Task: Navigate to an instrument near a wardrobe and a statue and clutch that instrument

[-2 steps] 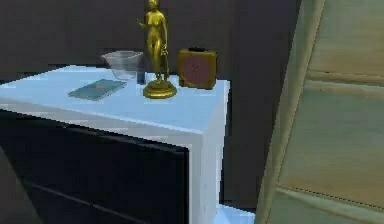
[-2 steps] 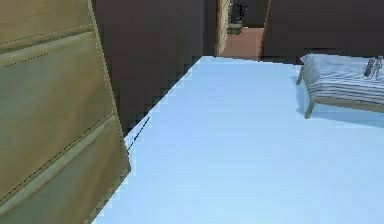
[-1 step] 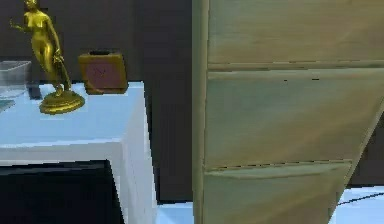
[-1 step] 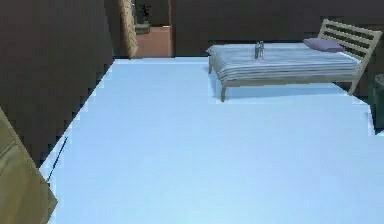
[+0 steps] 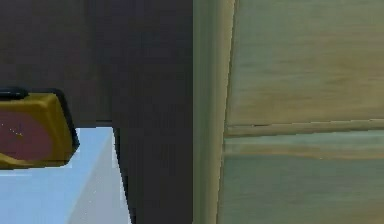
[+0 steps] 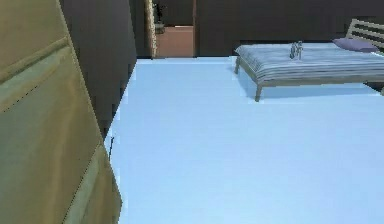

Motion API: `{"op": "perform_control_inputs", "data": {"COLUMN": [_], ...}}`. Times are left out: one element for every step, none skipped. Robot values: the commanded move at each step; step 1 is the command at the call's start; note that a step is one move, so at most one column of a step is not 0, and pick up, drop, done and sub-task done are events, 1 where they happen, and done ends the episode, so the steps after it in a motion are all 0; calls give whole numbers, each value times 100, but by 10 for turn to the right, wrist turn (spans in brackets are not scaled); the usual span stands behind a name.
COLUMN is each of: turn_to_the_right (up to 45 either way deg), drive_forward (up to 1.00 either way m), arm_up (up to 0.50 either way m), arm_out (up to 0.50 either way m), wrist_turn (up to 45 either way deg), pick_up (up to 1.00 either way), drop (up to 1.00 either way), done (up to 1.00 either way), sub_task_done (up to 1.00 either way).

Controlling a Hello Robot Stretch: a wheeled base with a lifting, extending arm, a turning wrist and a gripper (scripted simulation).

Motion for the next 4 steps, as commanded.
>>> {"op": "perform_control_inputs", "data": {"turn_to_the_right": [-30,0,-450,-450], "drive_forward": [0,10,0,0], "arm_up": [0,0,0,0], "arm_out": [0,0,0,0], "wrist_turn": [0,0,0,0], "pick_up": [0,0,0,0], "drop": [0,0,0,0], "done": [0,0,0,0], "sub_task_done": [0,0,0,0]}}
